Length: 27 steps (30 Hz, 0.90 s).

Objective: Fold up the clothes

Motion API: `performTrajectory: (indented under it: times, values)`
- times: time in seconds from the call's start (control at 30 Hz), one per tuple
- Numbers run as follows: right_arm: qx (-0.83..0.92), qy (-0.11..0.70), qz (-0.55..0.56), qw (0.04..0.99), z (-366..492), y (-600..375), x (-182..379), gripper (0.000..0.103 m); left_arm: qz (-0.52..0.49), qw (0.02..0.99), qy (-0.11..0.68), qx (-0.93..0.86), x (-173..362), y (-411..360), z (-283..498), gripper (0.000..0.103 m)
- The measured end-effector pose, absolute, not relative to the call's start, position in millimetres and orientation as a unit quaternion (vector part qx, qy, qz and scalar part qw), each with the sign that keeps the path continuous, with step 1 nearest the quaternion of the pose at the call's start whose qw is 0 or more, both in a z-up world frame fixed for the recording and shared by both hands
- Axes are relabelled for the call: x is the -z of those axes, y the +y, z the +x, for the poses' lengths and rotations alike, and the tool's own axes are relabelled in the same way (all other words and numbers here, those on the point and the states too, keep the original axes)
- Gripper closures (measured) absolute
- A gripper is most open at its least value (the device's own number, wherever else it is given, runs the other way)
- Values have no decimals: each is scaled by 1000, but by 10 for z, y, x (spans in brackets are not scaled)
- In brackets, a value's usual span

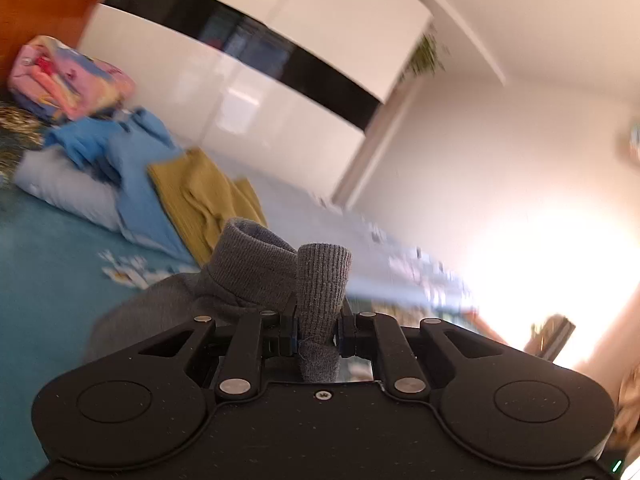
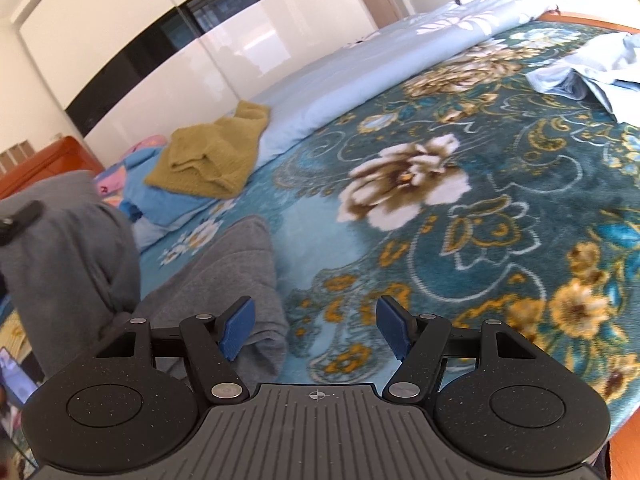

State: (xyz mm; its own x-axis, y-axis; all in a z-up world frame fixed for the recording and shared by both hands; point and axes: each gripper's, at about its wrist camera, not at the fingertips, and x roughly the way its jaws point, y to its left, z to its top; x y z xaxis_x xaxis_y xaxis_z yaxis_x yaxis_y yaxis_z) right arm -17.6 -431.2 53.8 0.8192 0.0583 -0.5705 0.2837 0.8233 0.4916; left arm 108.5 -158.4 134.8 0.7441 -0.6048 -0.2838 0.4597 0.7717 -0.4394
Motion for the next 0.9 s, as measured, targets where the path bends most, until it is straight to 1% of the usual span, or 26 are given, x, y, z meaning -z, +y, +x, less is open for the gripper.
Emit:
performTrajectory:
  times: [0.1, 0.2, 0.3, 0.33, 0.37, 0.4, 0.43, 0.47, 0.5, 0.63, 0.77, 0.83, 0.87, 0.9]
  values:
    - [67, 296, 290, 907, -185, -4367, -539, 38, -153, 906, 263, 296, -1003, -1822, 1144, 89]
    - [66, 295, 285, 909, -179, -4390, -576, 38, -139, 898, 287, 302, -801, -1862, 1177, 87]
    - [66, 290, 288, 910, -141, -4402, -631, 38, -135, 889, 290, 329, -853, -1824, 1076, 73]
    - [66, 288, 291, 910, -121, -4404, -653, 38, -138, 886, 285, 339, -904, -1785, 1027, 64]
    - [67, 285, 293, 910, -102, -4406, -674, 38, -144, 883, 282, 345, -950, -1726, 993, 60]
    - [64, 283, 295, 911, -76, -4397, -704, 38, -154, 881, 280, 349, -1006, -1647, 943, 60]
    - [59, 279, 296, 911, -46, -4380, -738, 38, -165, 877, 276, 357, -1068, -1570, 891, 57]
    - [51, 275, 298, 913, -12, -4354, -780, 38, -169, 873, 272, 367, -1117, -1493, 862, 48]
    - [41, 271, 299, 914, 22, -4319, -824, 38, -171, 869, 269, 378, -1160, -1413, 843, 44]
    - [-13, 256, 304, 918, 210, -4115, -979, 37, -191, 880, 251, 354, -1239, -1072, 765, 43]
    - [-45, 275, 288, 916, 454, -3873, -1004, 37, -221, 891, 263, 296, -1148, -601, 865, 42]
    - [-52, 293, 276, 914, 564, -3770, -967, 32, -236, 896, 274, 259, -1072, -359, 895, 42]
    - [-55, 302, 272, 912, 610, -3723, -942, 17, -247, 895, 281, 243, -1030, -242, 904, 42]
    - [-57, 310, 270, 910, 654, -3676, -914, 13, -260, 893, 285, 231, -993, -140, 903, 42]
